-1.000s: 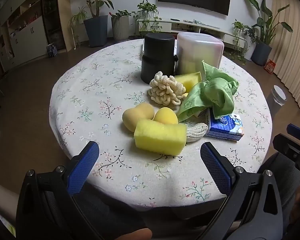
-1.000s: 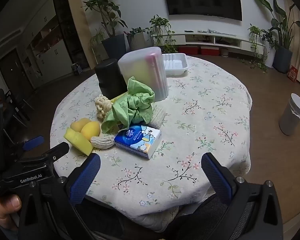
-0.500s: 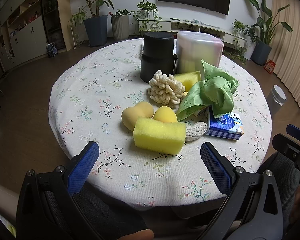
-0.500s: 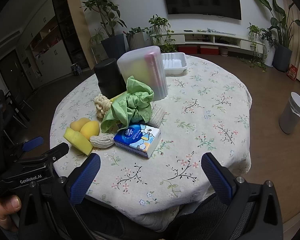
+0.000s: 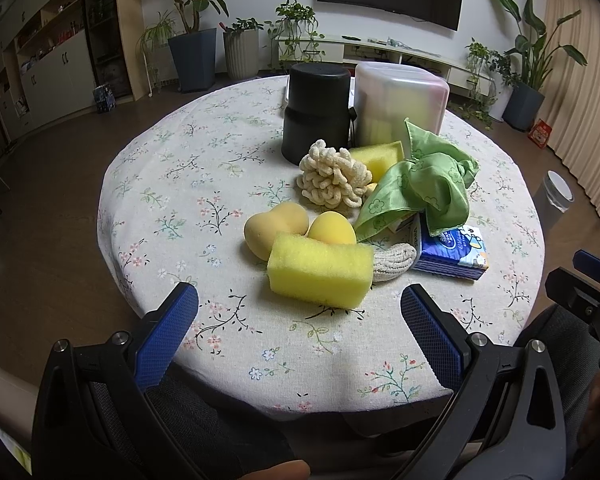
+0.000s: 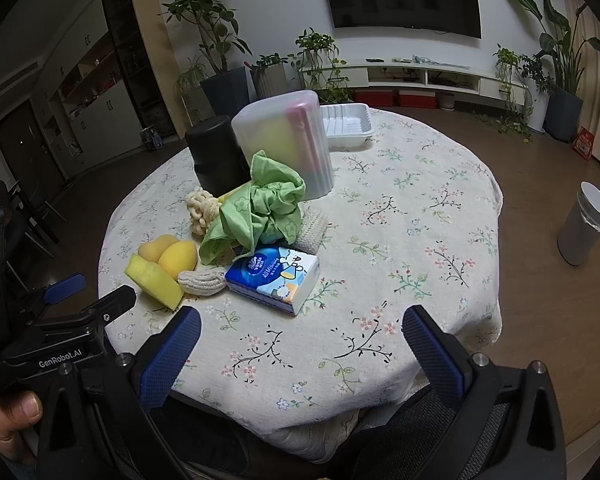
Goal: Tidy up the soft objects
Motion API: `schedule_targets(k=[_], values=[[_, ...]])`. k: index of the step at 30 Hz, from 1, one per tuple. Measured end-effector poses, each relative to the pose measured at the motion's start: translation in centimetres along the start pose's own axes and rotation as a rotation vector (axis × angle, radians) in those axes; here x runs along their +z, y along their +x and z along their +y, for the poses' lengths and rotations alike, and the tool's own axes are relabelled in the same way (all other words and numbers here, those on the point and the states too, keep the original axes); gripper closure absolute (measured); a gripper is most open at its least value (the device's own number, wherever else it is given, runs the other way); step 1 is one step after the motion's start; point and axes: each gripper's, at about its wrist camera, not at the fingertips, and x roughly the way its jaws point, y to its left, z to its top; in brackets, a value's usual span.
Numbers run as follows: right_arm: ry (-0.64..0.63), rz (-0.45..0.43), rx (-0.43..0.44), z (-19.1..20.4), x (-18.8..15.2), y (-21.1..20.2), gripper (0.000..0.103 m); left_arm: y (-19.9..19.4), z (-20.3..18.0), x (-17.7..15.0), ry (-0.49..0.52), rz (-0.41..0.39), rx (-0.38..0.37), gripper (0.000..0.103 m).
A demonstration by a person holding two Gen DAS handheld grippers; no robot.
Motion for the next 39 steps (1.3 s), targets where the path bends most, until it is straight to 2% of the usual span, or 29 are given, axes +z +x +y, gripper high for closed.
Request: schedule_targets(k=[39], values=[[0.001, 0.003, -0.001, 0.46, 0.41, 0.09, 0.0, 0.5, 0.04, -0.28, -0.005, 0.009, 0.0, 0.0]])
